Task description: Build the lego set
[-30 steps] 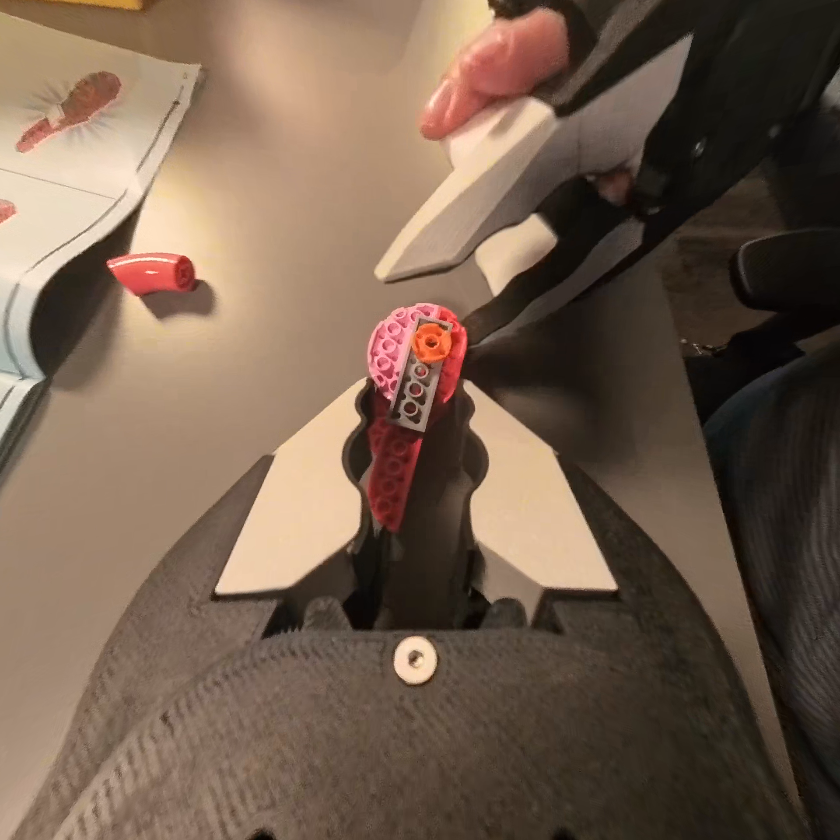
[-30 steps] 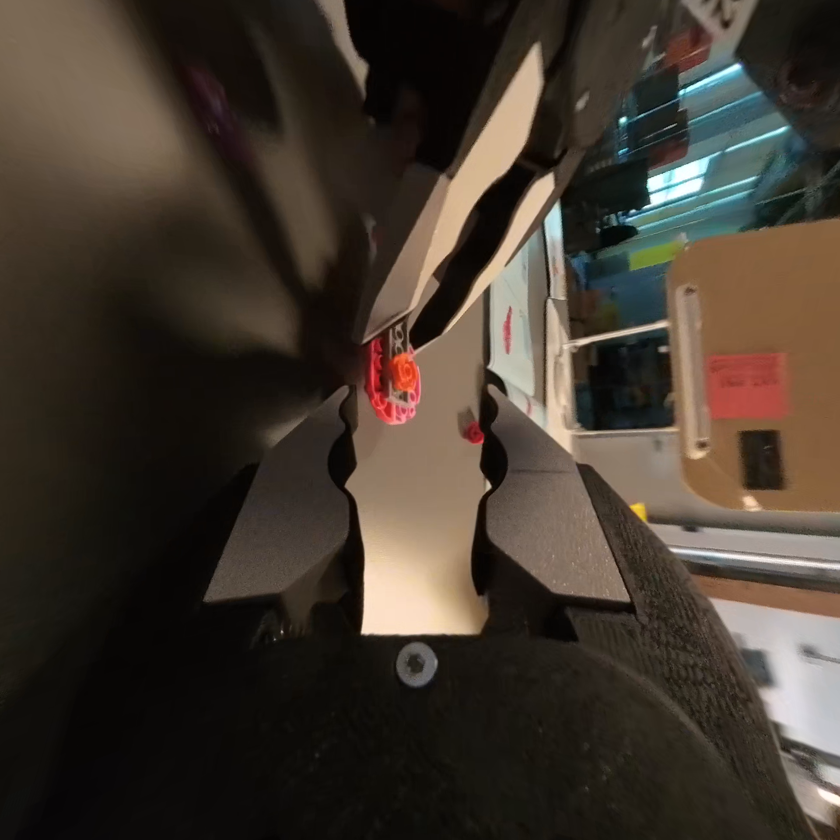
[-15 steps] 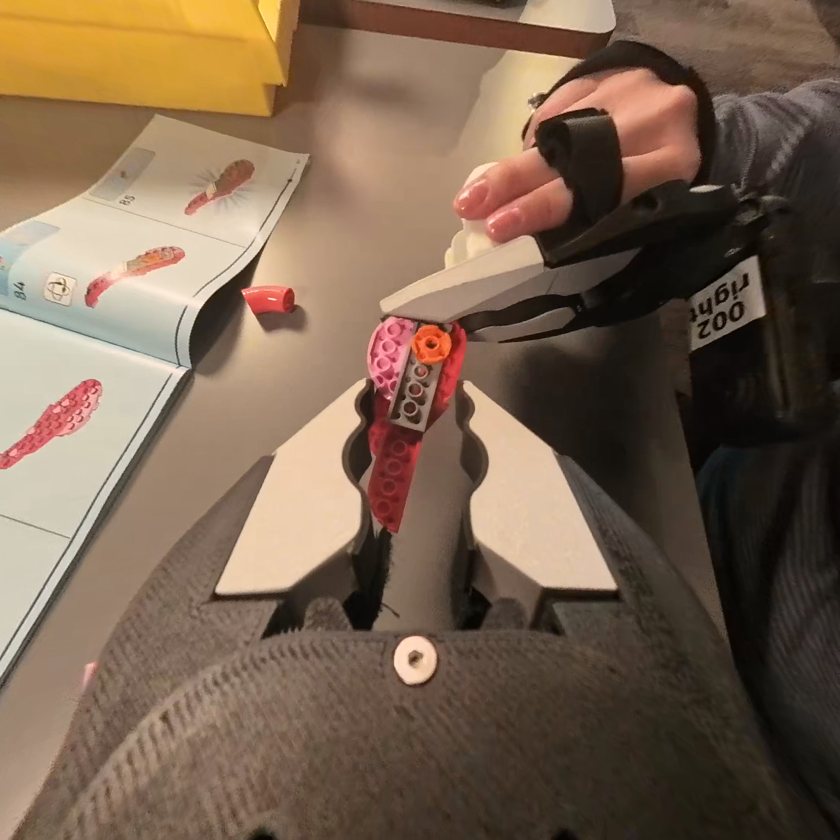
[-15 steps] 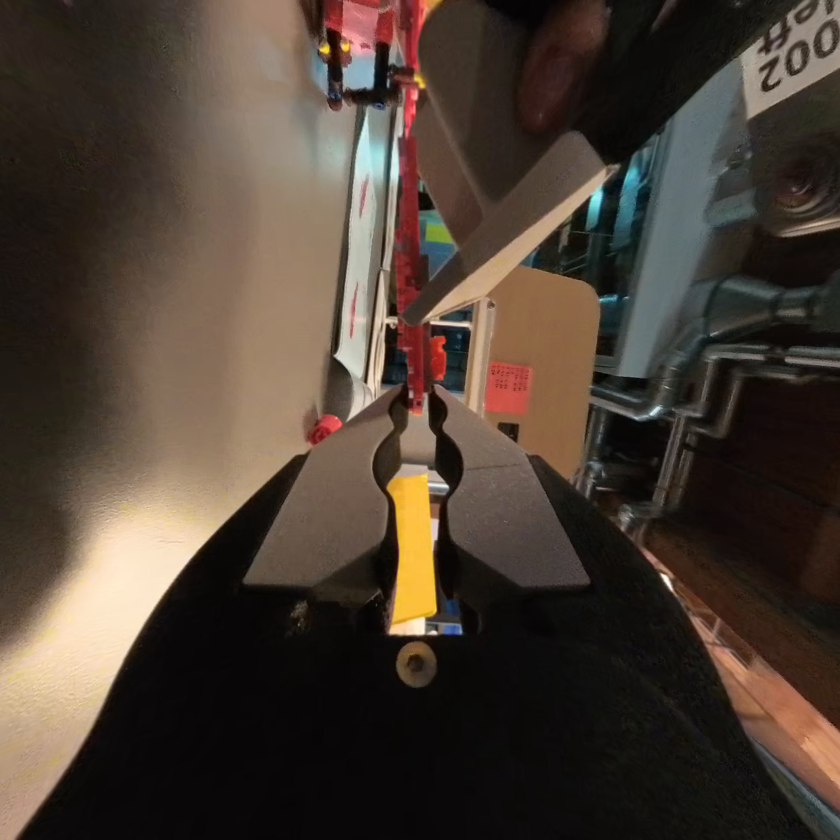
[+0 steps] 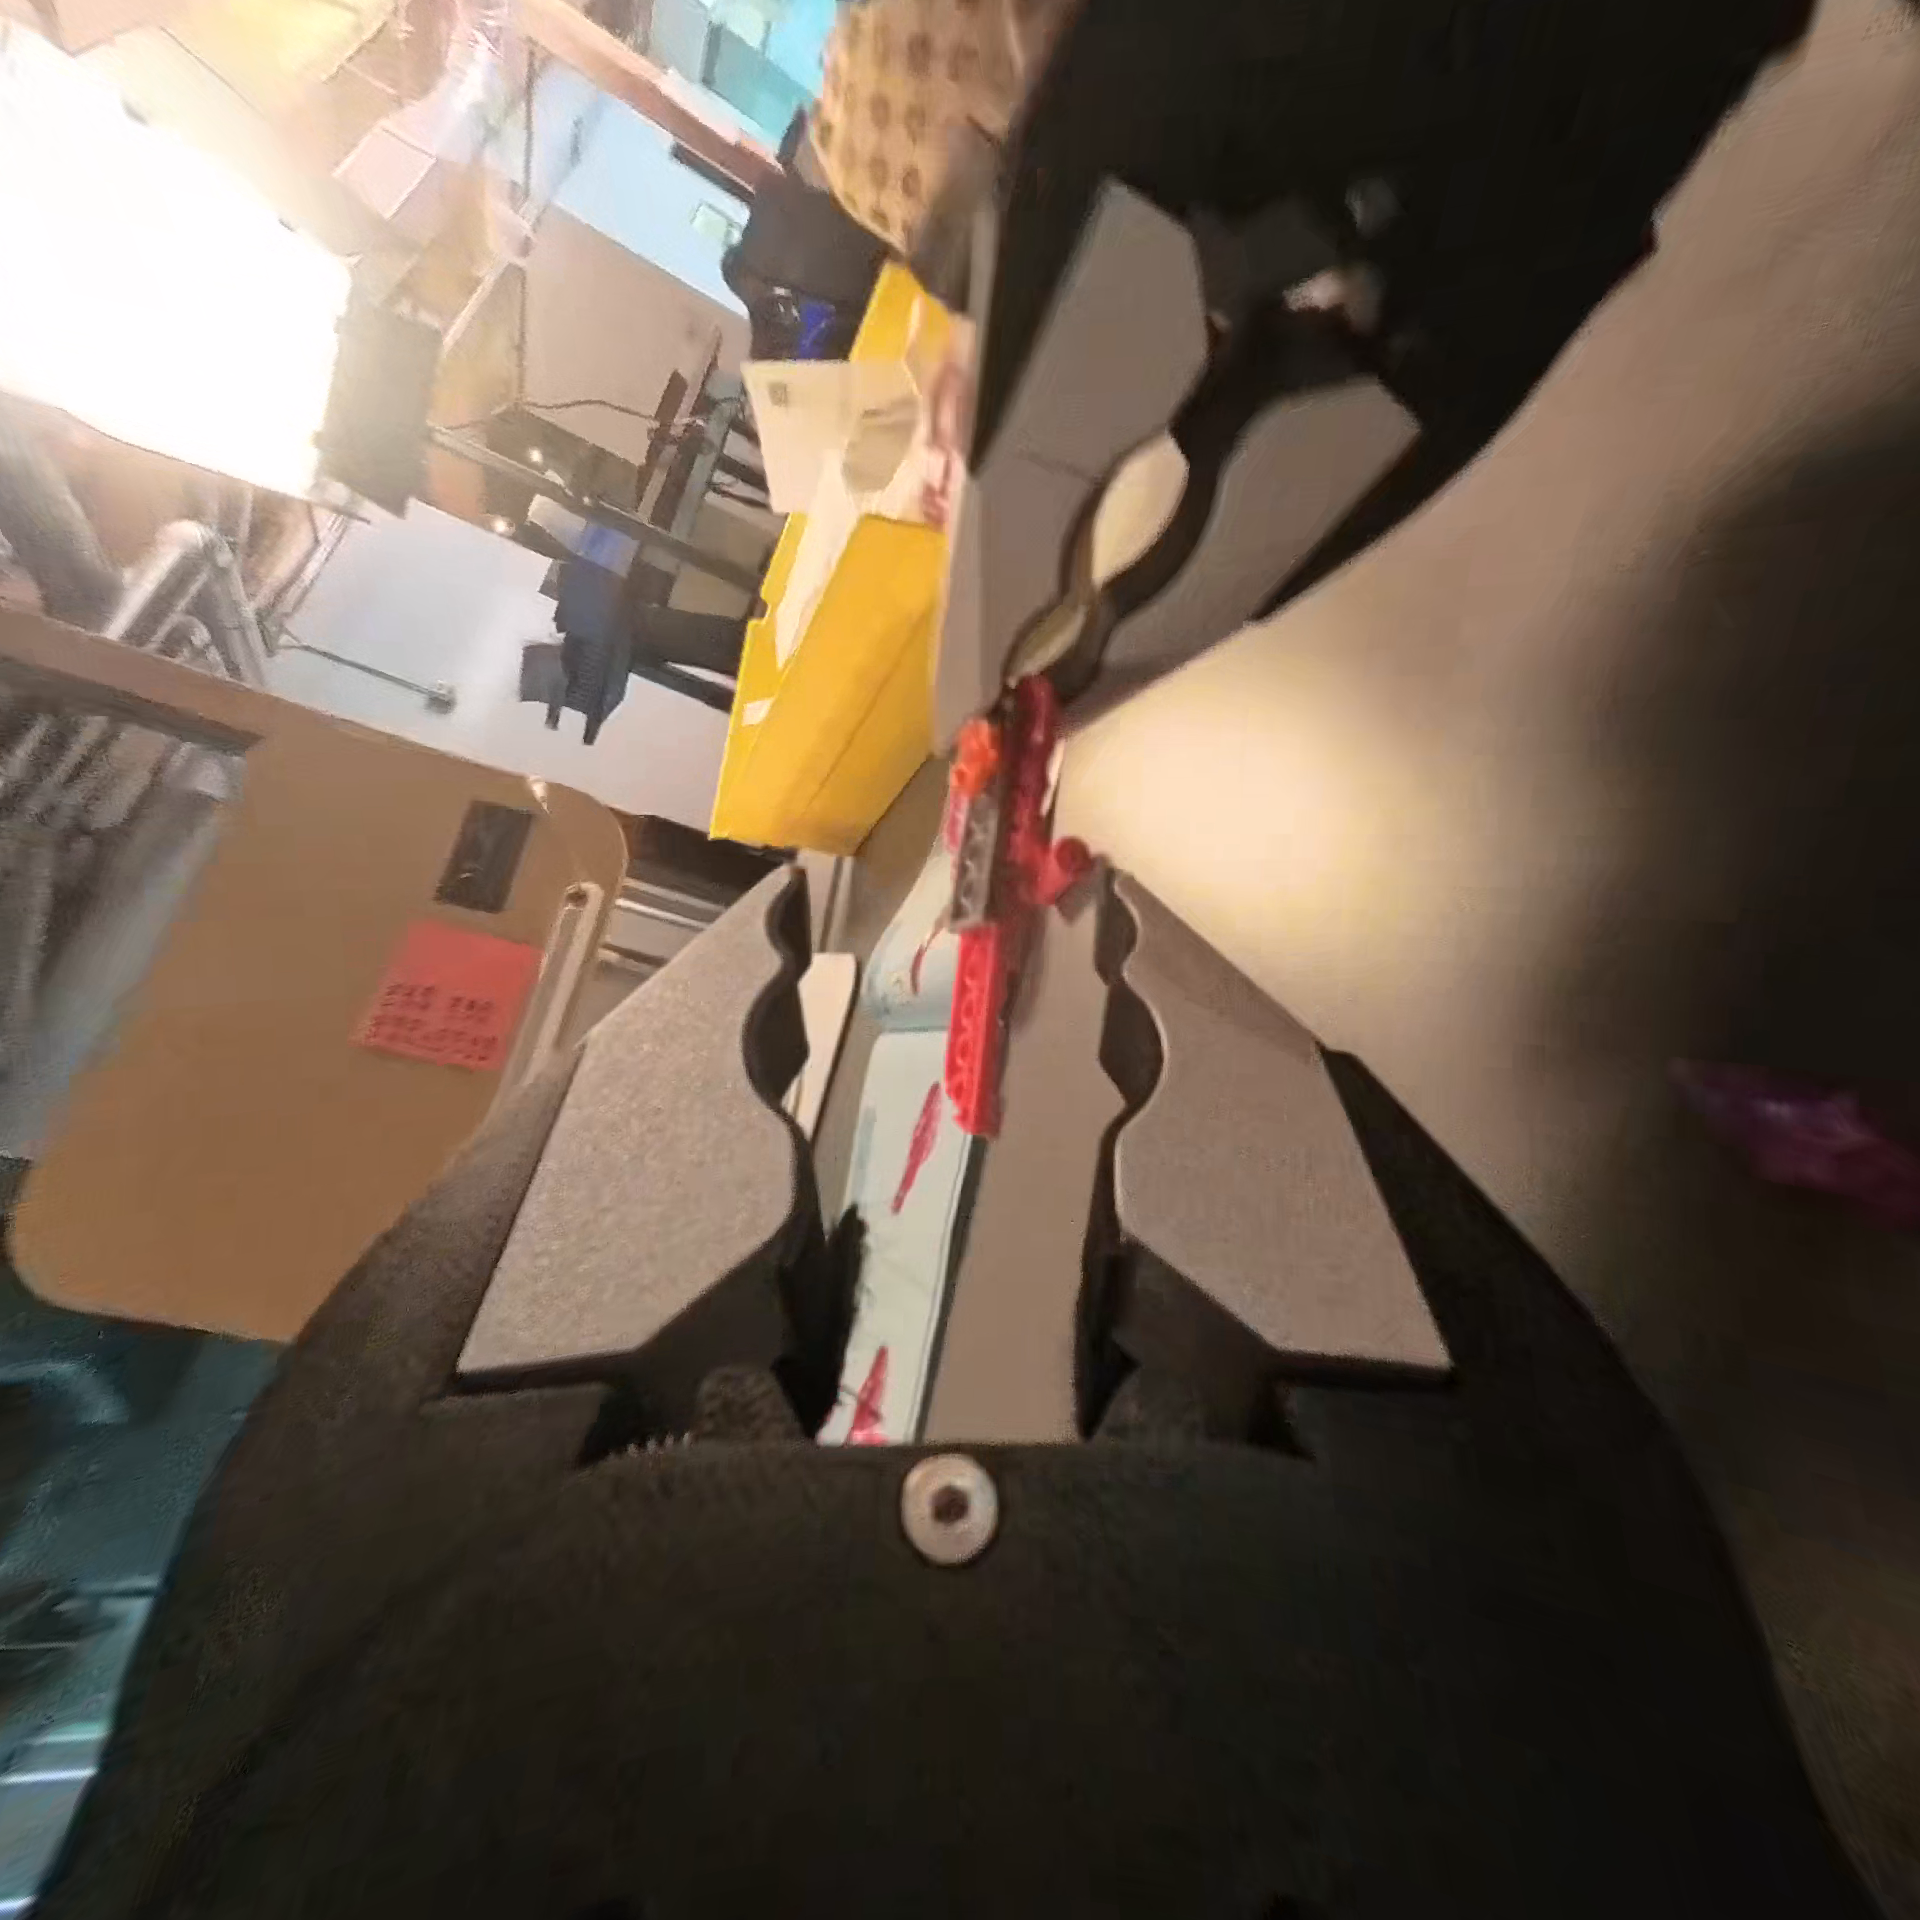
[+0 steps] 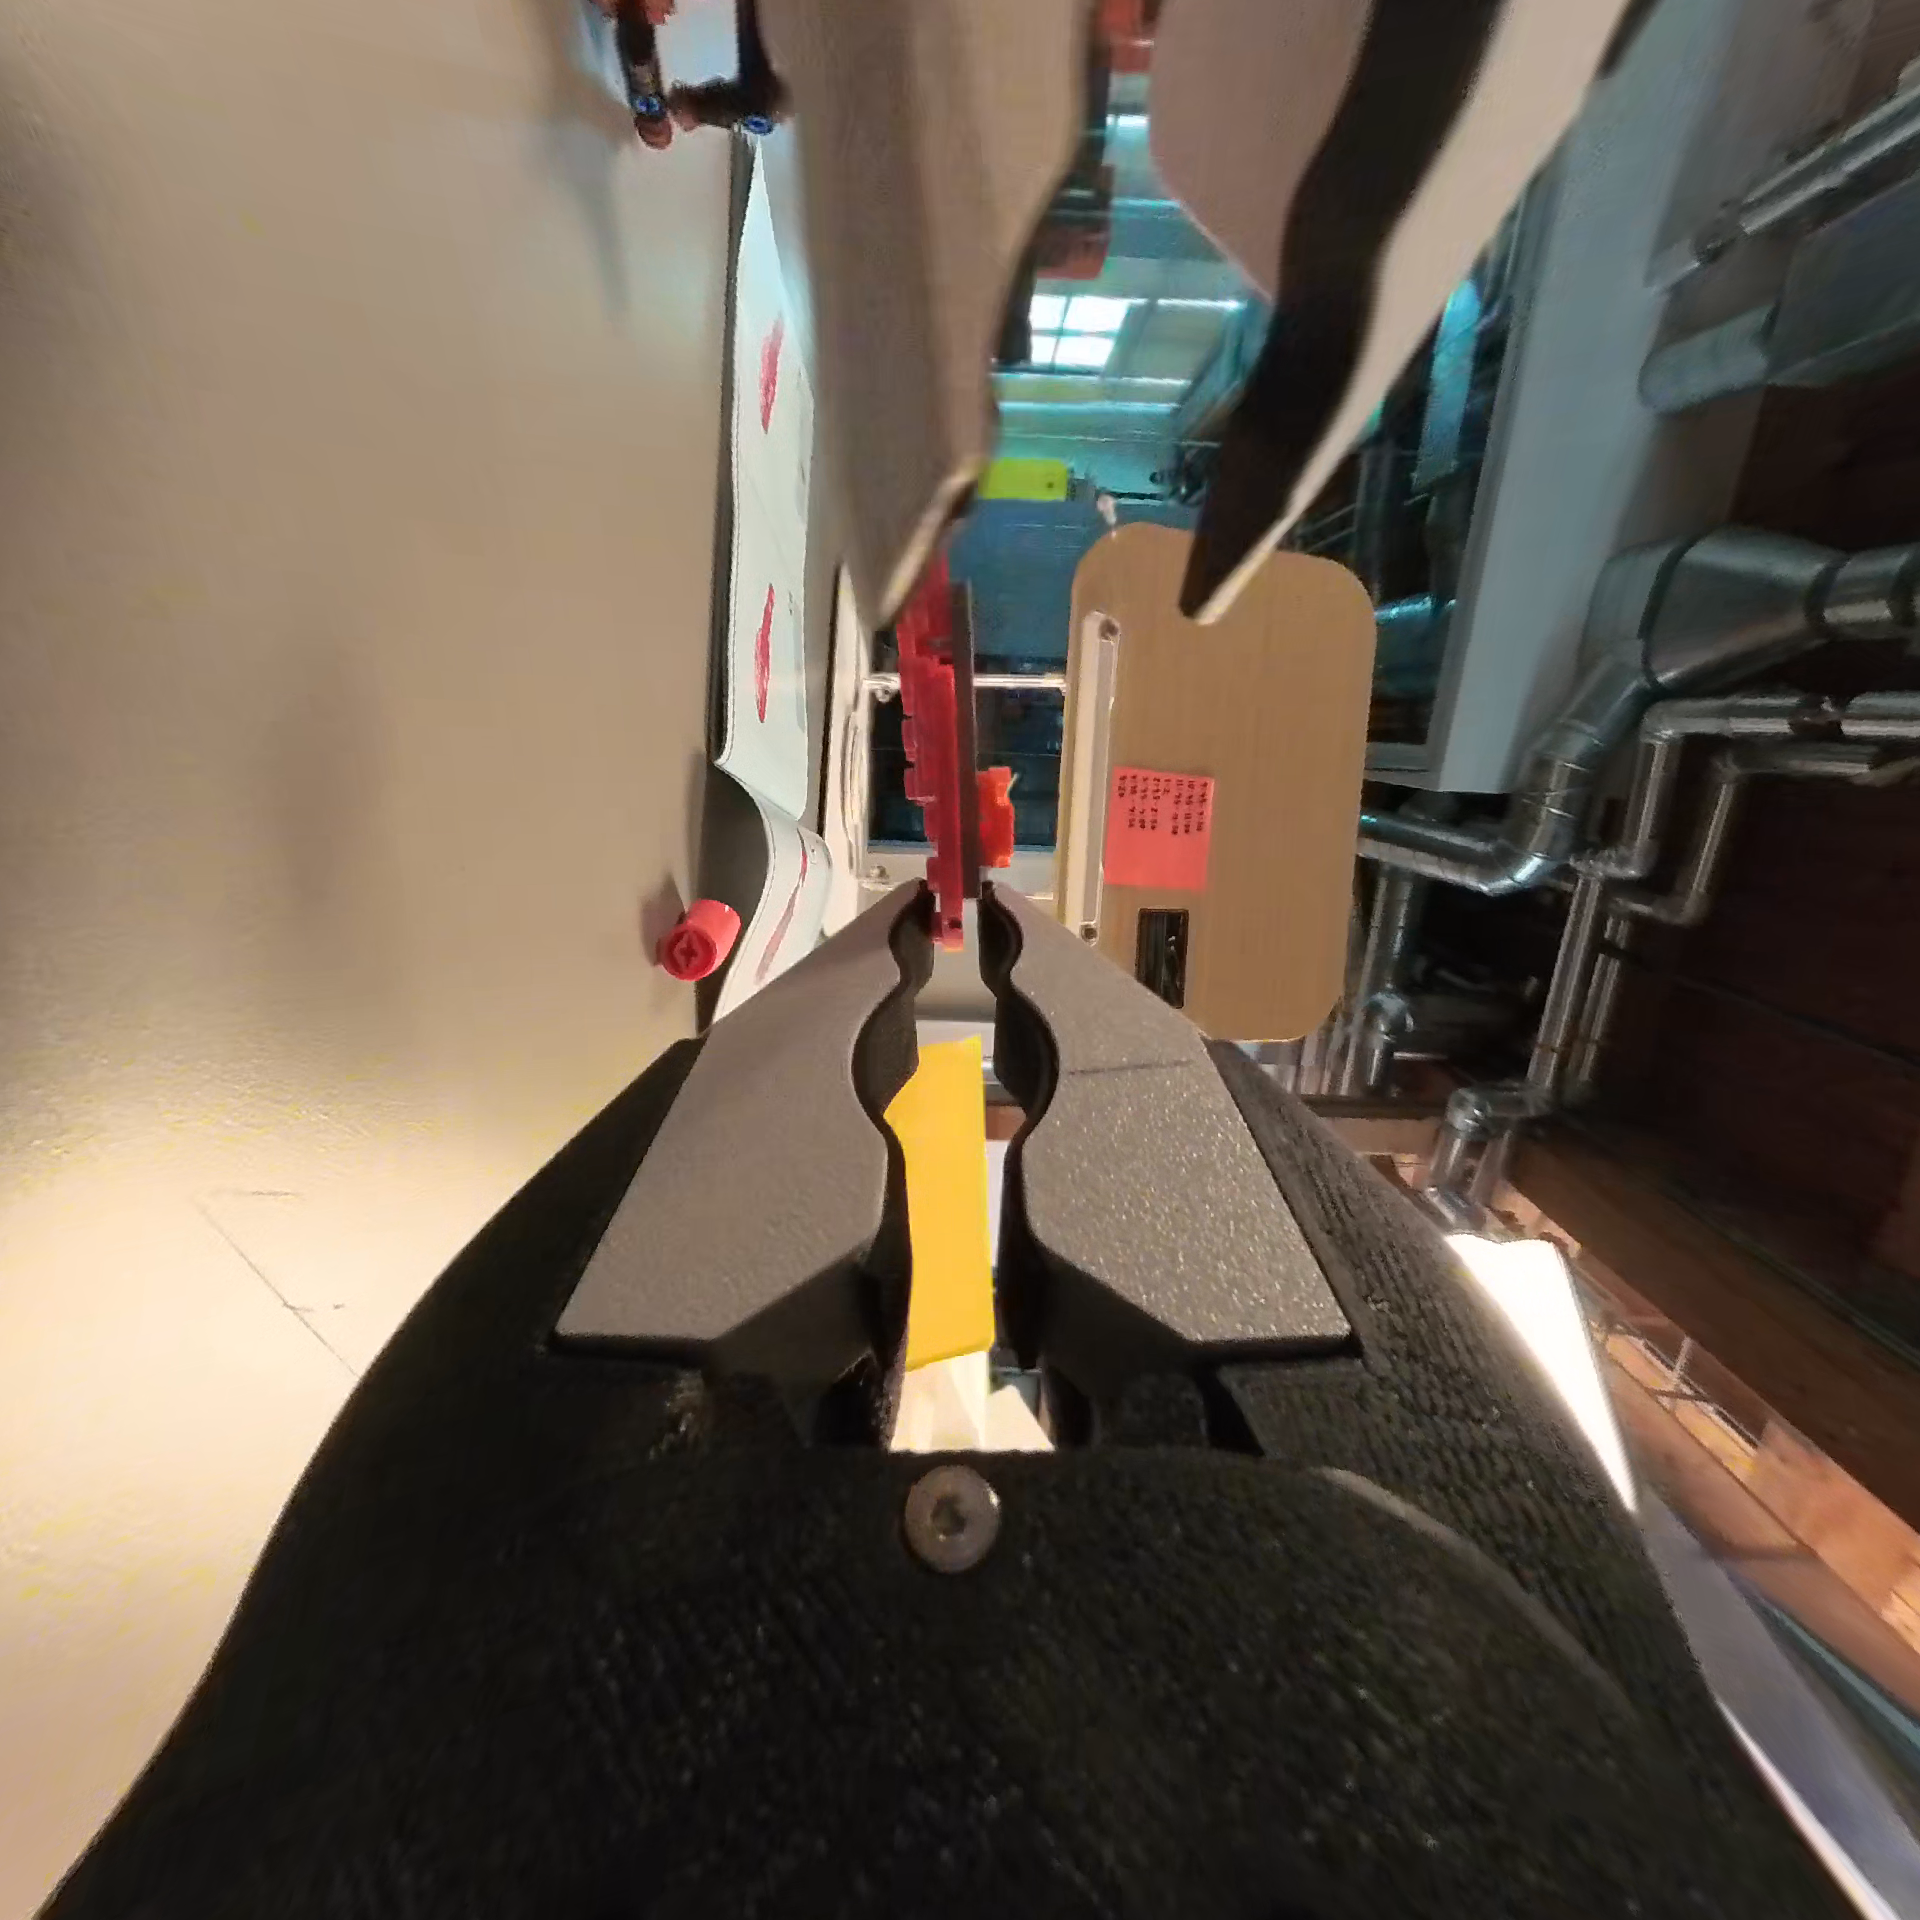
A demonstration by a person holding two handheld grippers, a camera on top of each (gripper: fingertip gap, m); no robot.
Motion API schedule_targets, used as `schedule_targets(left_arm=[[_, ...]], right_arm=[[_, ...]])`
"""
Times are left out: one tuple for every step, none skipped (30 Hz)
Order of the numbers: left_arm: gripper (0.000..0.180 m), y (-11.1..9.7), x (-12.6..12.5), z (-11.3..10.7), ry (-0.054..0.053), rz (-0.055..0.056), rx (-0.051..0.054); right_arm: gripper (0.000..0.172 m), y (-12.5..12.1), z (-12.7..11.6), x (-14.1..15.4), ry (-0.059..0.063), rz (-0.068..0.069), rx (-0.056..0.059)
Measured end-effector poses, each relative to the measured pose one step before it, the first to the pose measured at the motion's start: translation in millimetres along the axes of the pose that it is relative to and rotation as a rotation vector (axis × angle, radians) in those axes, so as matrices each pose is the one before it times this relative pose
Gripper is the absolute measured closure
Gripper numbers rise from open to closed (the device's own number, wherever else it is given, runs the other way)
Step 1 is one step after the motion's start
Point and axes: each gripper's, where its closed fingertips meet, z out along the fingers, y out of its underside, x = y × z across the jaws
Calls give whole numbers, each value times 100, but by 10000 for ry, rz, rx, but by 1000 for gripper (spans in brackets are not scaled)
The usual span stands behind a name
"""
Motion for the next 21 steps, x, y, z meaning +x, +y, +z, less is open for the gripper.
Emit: schedule_targets(left_arm=[[127, 421, 490, 250, 73, 493, -282], [127, 441, 306, 325, -29, 446, -353], [127, 281, 258, 269, -77, 482, -266], [133, 64, 238, 165, -92, 483, -151], [145, 46, 51, 93, -232, 535, -170], [154, 126, -185, 106, -419, 543, -225], [158, 201, -43, 146, -328, 499, -229], [158, 178, 135, 123, -171, 405, -193], [158, 67, 265, 101, -24, 225, -95], [157, 48, 166, 97, 19, 55, -66], [159, -11, -109, 59, -73, -28, -27], [168, -13, -365, 24, -182, -61, -7], [168, 64, -214, 55, -45, -23, -45], [169, 127, -82, 103, 28, -30, -93], [169, 83, -8, 92, 57, -46, -66], [169, 26, 86, 71, 95, 13, -46], [169, 184, 110, 95, 89, 51, -157], [169, 152, -24, 82, -24, 37, -99], [170, 63, 39, 28, 21, 8, -11], [170, 47, 73, 24, 82, -60, -7], [170, 33, -29, 27, 18, -86, -4]], right_arm=[[167, -38, 10, 11, -32, 21, 19], [167, -81, 27, -36, -57, -4, 28], [167, -98, 26, 0, -39, -3, 30], [167, -142, 31, 3, -43, 14, 42], [167, -178, 8, -72, -91, 37, 71], [167, -184, 10, -111, -104, 51, 74], [167, -94, 28, -52, -51, 61, 16], [166, -39, 14, -58, -42, 60, -25], [166, -21, 13, -71, -61, 54, -28], [167, 6, 13, -71, -50, 49, -49], [166, 7, 21, -73, -38, 18, -34], [167, -45, 9, -70, -26, -23, 12], [167, -58, 8, -47, -13, -19, 38], [167, -80, 25, -74, -45, 54, 85], [166, -90, 9, -185, -155, 132, 138], [165, -6, -7, -192, -185, 170, 131], [163, 55, -52, -101, -156, 214, 103], [155, -7, -81, -127, -191, 263, 108], [144, -153, -114, -120, -187, 240, 158], [137, -310, -144, -24, -73, 126, 217], [136, -389, -124, 20, 24, -33, 232]])
